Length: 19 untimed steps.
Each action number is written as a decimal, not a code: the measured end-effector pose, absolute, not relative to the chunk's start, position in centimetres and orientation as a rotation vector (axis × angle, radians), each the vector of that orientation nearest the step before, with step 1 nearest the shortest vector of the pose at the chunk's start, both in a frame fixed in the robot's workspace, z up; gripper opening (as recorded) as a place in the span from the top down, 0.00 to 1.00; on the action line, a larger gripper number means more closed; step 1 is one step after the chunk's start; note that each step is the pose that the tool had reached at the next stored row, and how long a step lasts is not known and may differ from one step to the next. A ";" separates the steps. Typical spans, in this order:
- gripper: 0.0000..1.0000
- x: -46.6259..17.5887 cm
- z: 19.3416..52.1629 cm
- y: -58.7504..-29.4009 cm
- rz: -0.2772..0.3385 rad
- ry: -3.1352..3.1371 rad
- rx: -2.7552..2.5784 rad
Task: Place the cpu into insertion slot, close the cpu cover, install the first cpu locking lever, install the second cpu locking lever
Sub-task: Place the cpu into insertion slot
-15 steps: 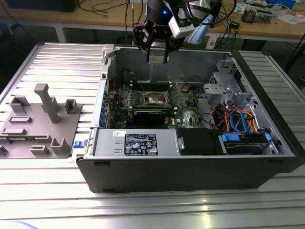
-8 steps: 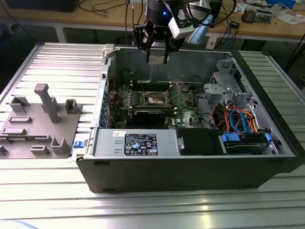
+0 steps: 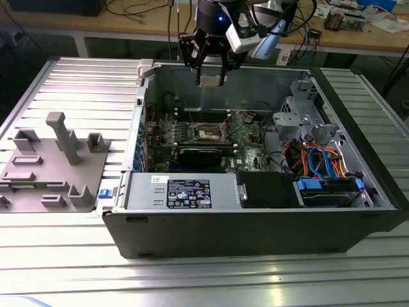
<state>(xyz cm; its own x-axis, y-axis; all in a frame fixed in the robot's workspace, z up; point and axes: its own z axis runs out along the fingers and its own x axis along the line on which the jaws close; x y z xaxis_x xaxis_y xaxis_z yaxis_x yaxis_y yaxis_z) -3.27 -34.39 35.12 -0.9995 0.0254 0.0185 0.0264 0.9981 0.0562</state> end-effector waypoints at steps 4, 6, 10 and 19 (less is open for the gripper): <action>0.46 -3.3 35.0 -34.4 -0.088 -3.122 -0.041; 0.46 -3.3 35.0 -34.4 -0.088 -3.122 -0.040; 0.46 -3.3 35.0 -34.4 -0.086 -3.122 -0.040; 0.46 -3.3 34.9 -34.4 -0.075 -3.123 -0.041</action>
<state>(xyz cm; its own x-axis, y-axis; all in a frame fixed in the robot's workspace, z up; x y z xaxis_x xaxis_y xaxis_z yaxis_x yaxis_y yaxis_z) -3.27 -34.39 34.89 -0.9995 0.0255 0.0183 0.0264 0.9985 0.0480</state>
